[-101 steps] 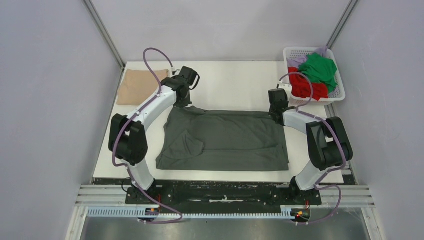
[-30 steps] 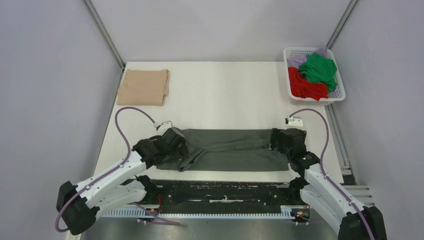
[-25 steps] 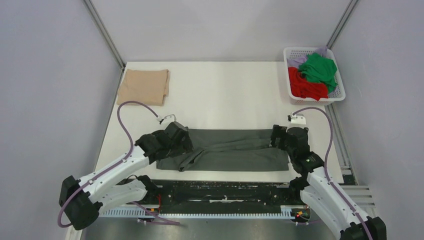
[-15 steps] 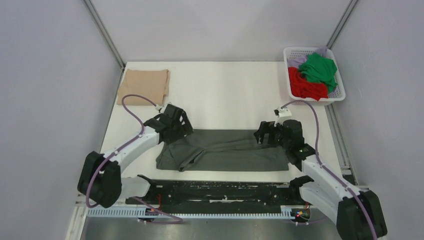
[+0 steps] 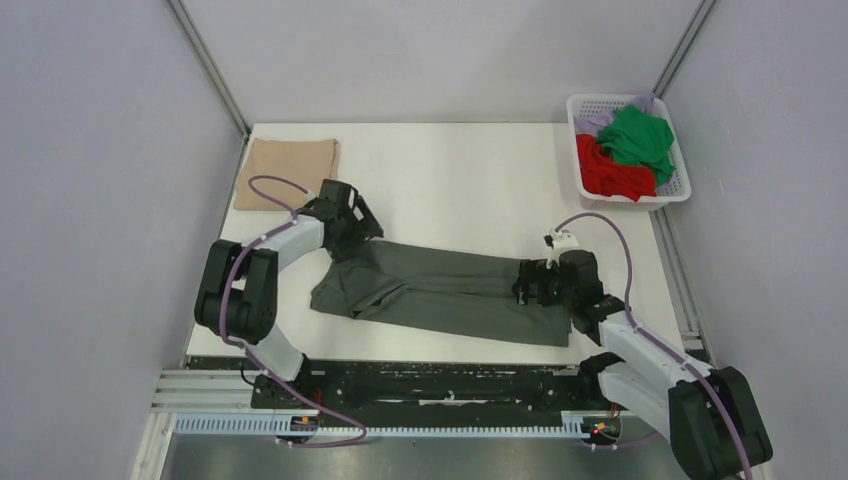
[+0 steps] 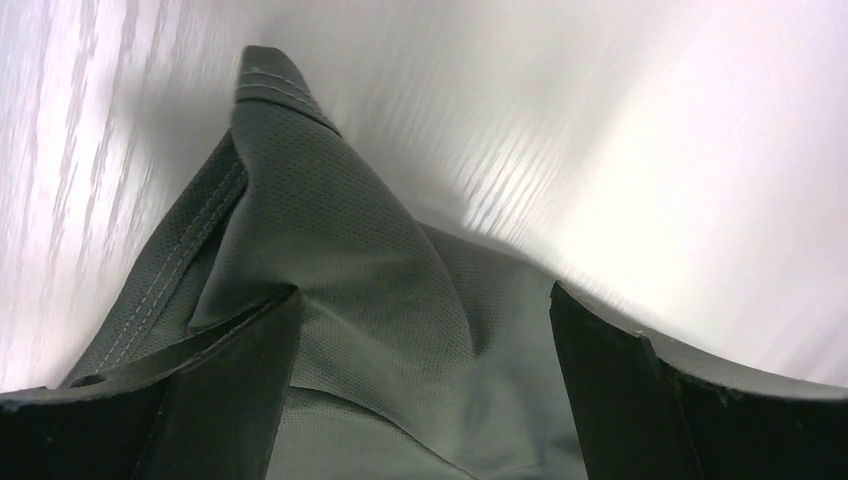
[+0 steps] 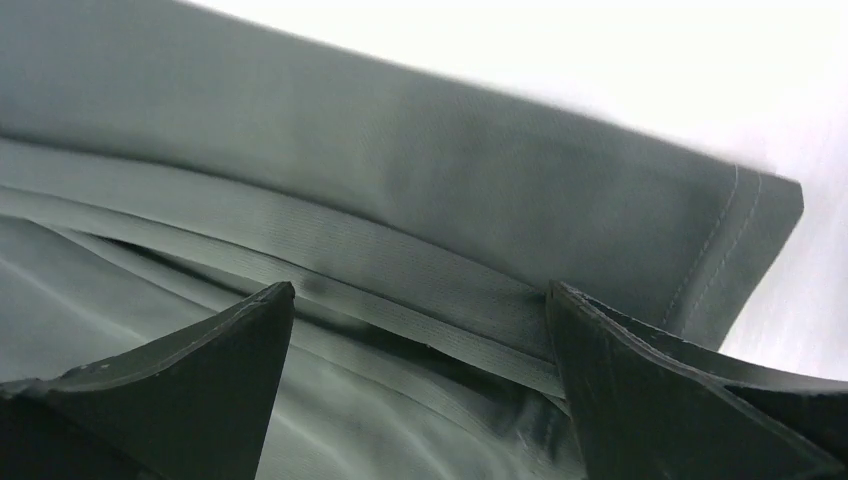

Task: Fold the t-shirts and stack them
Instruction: Rotate the tshirt 80 degrees

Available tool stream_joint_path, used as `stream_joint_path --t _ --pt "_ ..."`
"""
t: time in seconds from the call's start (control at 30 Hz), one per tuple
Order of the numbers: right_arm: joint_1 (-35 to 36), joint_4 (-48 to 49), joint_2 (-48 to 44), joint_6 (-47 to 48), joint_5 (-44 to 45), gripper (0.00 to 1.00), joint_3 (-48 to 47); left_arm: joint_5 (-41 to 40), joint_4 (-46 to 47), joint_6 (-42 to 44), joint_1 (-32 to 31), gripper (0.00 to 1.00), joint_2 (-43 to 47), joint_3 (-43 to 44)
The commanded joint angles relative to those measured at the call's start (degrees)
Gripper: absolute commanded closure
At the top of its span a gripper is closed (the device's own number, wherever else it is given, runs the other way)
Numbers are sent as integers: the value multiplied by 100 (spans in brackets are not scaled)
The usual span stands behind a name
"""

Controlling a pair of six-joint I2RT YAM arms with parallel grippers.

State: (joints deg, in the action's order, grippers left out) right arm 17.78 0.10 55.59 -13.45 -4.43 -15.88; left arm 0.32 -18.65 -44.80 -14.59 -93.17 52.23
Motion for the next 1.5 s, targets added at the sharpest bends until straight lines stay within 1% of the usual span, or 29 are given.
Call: stream_joint_path --t 0.0,0.07,0.2,0.3,0.37,0.47,0.5,0.57,0.63,0.73,0.8,0.83,0.97,1.03,1.13,1.2,1.3,1.37,1.47 --pt "-7 -376 -282 66 407 2 258 170 152 210 267 0 -611 305" --pt "-6 -455 -385 20 605 2 386 64 33 228 315 0 -616 428" --pt "-11 -541 -712 -73 661 2 595 -329 -296 355 343 0 -569 862" --pt "-12 -558 -1070 -48 461 2 616 6 -915 375 315 0 -439 1310" --pt "-12 -537 -1271 93 184 2 494 127 -824 261 222 0 -17 1124" --pt "-11 -524 -1498 303 315 2 191 -10 -1074 163 21 0 685 849" --pt "-11 -528 -1539 328 356 2 91 -211 -1213 128 -88 0 886 746" --pt "-11 -484 -1577 325 268 2 -89 -353 -1302 74 -393 0 1281 479" --pt "-11 -239 -1543 314 -189 2 -122 -418 -1284 -137 -669 0 1586 147" --pt "-8 465 -1248 261 -1149 2 22 3 -918 -331 -869 0 1638 -306" --pt "-2 787 -784 121 -1492 2 60 601 -546 -356 -875 0 1507 -562" --pt "5 944 -592 95 -1565 2 72 702 -407 -440 -888 0 1419 -683" --pt "23 1260 121 -6 -1775 2 66 767 84 -571 -870 0 849 -969" --pt "42 1277 295 -28 -1903 2 73 836 201 -575 -763 0 472 -930" --pt "83 1334 383 -45 -2029 2 210 1004 616 -624 -494 0 -63 -810" --pt "145 1249 434 18 -2157 2 282 1017 622 -675 -354 0 -610 -413" --pt "359 1047 435 147 -2130 2 386 930 546 -807 -325 0 -1410 478" --pt "501 956 411 178 -2173 2 461 985 374 -900 -325 0 -2038 1231" --pt "762 944 343 44 -2215 2 559 1034 193 -1006 -350 0 -2941 2648"
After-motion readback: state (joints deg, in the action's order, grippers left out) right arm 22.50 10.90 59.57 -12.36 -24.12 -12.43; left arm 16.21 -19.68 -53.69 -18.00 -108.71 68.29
